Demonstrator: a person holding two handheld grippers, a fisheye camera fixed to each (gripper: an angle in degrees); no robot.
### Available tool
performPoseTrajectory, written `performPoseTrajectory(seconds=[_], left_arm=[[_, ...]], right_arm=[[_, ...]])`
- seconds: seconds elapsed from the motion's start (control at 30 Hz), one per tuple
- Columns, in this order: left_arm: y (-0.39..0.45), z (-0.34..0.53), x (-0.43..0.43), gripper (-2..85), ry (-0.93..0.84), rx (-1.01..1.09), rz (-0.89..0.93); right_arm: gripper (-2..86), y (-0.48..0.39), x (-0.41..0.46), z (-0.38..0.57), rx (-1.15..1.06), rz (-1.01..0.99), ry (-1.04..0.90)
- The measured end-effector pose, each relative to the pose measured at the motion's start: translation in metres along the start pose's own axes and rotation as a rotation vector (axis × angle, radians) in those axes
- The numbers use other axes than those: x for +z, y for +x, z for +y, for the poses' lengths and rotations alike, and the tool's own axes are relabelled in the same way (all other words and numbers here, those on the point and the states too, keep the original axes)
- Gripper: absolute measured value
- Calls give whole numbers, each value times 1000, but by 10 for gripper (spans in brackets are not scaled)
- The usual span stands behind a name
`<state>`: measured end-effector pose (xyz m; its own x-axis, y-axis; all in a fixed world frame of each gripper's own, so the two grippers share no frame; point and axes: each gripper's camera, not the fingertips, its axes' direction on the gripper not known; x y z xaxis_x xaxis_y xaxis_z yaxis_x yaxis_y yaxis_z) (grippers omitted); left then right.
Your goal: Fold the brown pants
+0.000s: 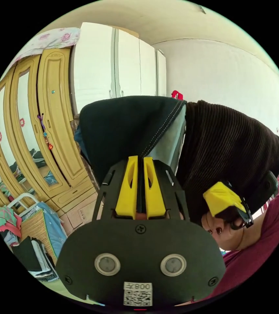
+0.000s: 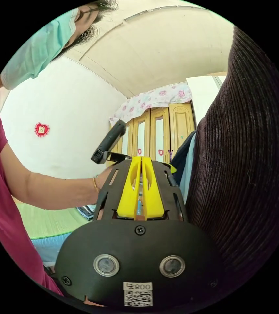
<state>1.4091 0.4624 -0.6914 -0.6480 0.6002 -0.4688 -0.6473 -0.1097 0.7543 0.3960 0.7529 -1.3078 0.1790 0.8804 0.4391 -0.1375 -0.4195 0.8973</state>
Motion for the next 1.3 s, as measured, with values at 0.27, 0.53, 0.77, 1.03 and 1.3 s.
performPoseTrajectory(seconds=[0.27,0.53,0.77,1.03,1.3], left_arm=[[-7,-36,-45,22,127,-7,-60],[10,-51,-61,18,145,68,-104],[2,-50,-52,15,142,38,-64],[-8,-42,-34,15,118,15,-33],[-20,-28,-11,18,88,-15,-15]], right_arm=[[1,-13,66,-47,7,193,-61],[1,9,118,-96,147,279,-1],[1,5,120,-104,161,279,32],[1,-9,109,-95,153,226,12],[-1,-42,59,-53,41,279,-57]])
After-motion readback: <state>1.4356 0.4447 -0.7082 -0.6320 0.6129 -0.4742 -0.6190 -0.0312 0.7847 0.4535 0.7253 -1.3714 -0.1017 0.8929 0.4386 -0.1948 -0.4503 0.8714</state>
